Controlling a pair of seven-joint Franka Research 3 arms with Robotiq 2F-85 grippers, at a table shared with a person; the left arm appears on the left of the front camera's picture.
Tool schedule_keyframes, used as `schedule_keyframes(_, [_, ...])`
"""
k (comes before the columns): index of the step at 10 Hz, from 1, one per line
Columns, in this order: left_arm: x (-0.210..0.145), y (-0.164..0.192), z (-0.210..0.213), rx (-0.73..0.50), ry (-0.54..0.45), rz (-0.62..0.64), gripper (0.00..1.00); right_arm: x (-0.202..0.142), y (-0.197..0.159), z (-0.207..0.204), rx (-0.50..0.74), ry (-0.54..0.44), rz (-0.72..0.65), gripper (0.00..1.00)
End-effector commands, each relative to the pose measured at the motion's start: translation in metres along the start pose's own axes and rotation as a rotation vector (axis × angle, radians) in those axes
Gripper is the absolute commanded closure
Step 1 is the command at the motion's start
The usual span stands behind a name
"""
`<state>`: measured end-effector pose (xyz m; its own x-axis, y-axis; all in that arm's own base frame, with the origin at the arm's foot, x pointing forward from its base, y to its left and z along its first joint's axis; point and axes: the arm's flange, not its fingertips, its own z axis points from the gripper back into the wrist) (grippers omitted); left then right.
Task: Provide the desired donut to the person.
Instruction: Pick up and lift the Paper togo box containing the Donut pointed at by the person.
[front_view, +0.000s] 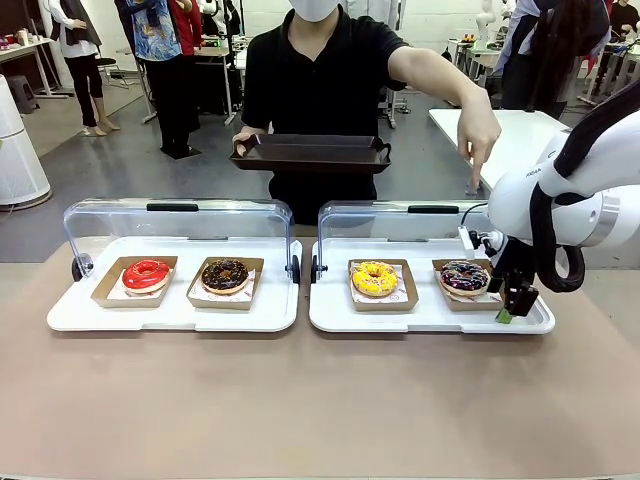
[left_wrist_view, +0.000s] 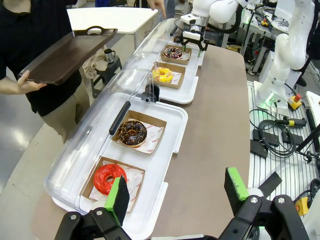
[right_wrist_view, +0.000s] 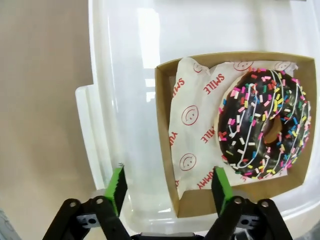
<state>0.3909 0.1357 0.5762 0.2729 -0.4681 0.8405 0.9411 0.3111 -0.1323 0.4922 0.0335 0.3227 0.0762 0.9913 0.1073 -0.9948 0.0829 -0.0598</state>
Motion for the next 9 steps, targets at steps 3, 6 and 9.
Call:
schedule_keyframes(3, [0.0008, 0.0, 0.0029, -0.004, -0.01, -0.001, 0.0, -0.0047, -0.0068, -0.009, -0.017, -0.036, 0.02, 1.0])
schedule_keyframes(6, [0.0008, 0.0, 0.0029, -0.004, -0.01, -0.001, 0.0, -0.0029, -0.0058, -0.0091, -0.017, -0.033, 0.027, 1.0])
schedule_keyframes(9, [0.0008, 0.0, 0.0029, -0.004, -0.01, -0.001, 0.0, 0.0012, -0.0001, -0.0045, -0.021, -0.021, 0.046, 1.0])
